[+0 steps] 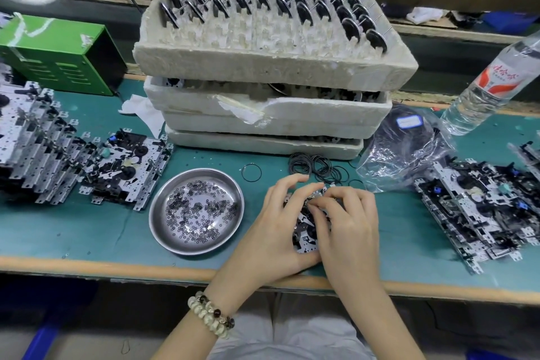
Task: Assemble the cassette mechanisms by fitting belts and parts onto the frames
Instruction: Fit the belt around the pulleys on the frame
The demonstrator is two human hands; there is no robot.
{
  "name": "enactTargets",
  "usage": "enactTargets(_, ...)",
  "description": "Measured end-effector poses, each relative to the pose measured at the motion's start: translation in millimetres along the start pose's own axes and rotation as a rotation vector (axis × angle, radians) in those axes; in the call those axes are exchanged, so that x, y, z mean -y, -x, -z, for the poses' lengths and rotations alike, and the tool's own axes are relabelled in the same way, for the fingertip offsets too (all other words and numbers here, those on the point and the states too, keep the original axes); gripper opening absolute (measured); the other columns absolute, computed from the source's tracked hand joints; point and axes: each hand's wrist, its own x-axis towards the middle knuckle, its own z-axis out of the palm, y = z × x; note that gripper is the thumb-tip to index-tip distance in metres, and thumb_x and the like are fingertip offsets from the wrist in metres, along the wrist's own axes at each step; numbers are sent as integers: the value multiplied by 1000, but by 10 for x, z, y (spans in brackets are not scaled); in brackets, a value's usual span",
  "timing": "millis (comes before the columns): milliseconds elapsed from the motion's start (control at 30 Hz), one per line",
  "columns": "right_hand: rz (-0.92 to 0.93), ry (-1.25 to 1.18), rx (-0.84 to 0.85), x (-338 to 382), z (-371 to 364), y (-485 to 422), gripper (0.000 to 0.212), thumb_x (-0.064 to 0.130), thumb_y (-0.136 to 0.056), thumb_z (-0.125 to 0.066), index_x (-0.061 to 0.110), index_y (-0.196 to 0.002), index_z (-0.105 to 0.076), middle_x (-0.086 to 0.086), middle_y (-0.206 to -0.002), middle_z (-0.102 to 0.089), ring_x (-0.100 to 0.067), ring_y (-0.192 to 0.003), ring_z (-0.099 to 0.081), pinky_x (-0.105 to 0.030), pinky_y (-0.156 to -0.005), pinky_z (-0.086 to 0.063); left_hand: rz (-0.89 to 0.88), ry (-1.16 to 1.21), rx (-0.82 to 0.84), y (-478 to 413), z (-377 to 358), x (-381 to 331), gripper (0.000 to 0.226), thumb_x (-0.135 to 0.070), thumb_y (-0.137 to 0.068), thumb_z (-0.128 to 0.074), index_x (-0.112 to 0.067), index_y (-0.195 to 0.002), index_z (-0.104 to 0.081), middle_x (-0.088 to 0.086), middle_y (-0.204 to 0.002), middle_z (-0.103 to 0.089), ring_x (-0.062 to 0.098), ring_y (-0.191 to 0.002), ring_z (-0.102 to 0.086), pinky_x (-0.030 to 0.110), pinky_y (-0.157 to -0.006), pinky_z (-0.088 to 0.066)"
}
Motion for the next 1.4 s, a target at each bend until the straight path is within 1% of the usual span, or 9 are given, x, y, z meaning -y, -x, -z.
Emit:
enactTargets(167, -11, -12, 14, 13, -4, 4, 8, 3, -80, -78, 6, -85, -75, -6, -92, -65, -33, -88, -54, -49, -71, -49, 5, 17, 7, 3, 11, -11, 83, -23, -71, -82, -24, -144, -44, -4, -149, -31, 20, -138, -39, 26, -113, -36)
enactTargets(367, -29, 6, 8, 29, 10, 10, 9, 5, -78, -79, 9, -85, -76, -3, -91, -66, -30, -88, -54, -45, -72, -47, 9, 25, 13, -2, 19, -14, 82, -22, -70, -83, -21, -144, -45, -3, -149, -31, 20, -138, -39, 23, -113, -35)
enactTargets(467, -9, 48, 4, 49, 22, 10, 7, 6, -80, -78, 10, -84, -75, -3, -92, -66, -30, -88, -54, -41, -71, -43, 7, 28, 12, 4, 15, -12, 82, -22, -71, -83, -24, -143, -45, -5, -150, -30, 19, -137, -39, 20, -112, -34)
enactTargets(567, 31, 105, -9, 72, 34, 13, 2, 9, -82, -74, 10, -84, -75, -4, -93, -67, -30, -89, -53, -39, -70, -39, 12, 37, 20, 7, 18, -10, 83, -24, -71, -83, -28, -143, -42, -8, -150, -28, 18, -138, -38, 21, -111, -36)
enactTargets(700, 39, 144, -31, 102, 51, 10, 3, 8, -81, -77, 9, -82, -75, -4, -93, -68, -30, -87, -55, -40, -68, -40, 8, 40, 23, 5, 24, -6, 84, -27, -71, -82, -32, -143, -39, -9, -150, -27, 18, -140, -37, 22, -111, -35)
enactTargets(867, 39, 156, -28, 93, 70, 1, 4, 8, -81, -78, 10, -83, -75, -4, -93, -68, -31, -86, -56, -40, -68, -39, 7, 33, 20, 4, 19, -11, 84, -25, -71, -83, -28, -144, -42, -8, -150, -28, 18, -139, -38, 30, -111, -40)
enactTargets(1100, 27, 125, 9, 72, 55, 1, 5, 8, -80, -78, 9, -84, -75, -4, -94, -67, -31, -88, -55, -39, -69, -39, 8, 37, 19, 4, 15, -2, 83, -22, -71, -83, -25, -144, -44, -7, -150, -29, 20, -139, -39, 35, -110, -42)
enactTargets(1233, 36, 120, 10, 67, 58, 4, 3, 10, -83, -72, 9, -85, -75, -4, -94, -67, -31, -88, -55, -38, -70, -37, 5, 40, 16, 2, 5, 11, 84, -23, -71, -84, -26, -144, -43, -7, -150, -29, 21, -139, -39, 36, -110, -42)
enactTargets(1400, 52, 140, -4, 78, 54, 3, 11, 14, -85, -65, 8, -83, -75, -5, -93, -67, -30, -87, -56, -38, -70, -37, -1, 38, 17, 4, -1, 22, 84, -25, -71, -83, -28, -144, -41, -7, -151, -28, 21, -139, -39, 37, -110, -42)
